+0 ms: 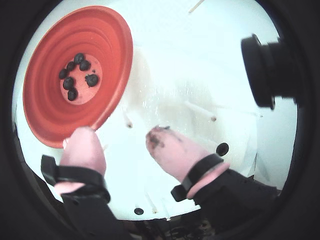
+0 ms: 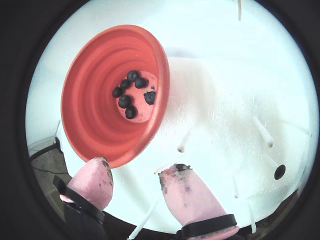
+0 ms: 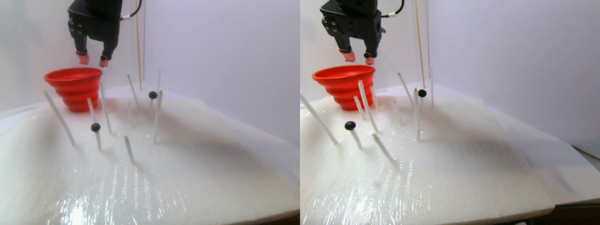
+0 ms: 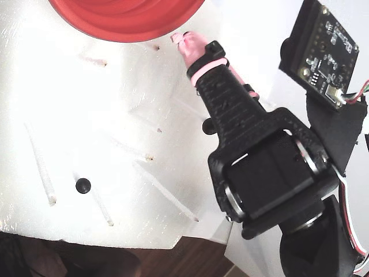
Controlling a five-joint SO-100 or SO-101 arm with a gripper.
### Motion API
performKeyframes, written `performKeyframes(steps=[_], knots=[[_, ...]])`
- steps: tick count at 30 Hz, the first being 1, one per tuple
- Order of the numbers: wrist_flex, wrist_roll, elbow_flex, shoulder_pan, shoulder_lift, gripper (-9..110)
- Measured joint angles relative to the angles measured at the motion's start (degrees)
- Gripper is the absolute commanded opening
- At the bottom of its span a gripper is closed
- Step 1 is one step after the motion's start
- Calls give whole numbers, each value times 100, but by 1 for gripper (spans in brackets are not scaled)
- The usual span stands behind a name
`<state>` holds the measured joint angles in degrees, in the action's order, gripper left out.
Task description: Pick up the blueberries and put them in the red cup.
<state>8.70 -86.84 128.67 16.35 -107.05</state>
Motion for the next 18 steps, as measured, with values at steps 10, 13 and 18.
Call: performKeyframes(steps=[10, 13, 18], knots=[[-457, -149, 141, -246, -589, 18], [-519, -193, 193, -299, -624, 18], [-721, -281, 255, -483, -729, 18]])
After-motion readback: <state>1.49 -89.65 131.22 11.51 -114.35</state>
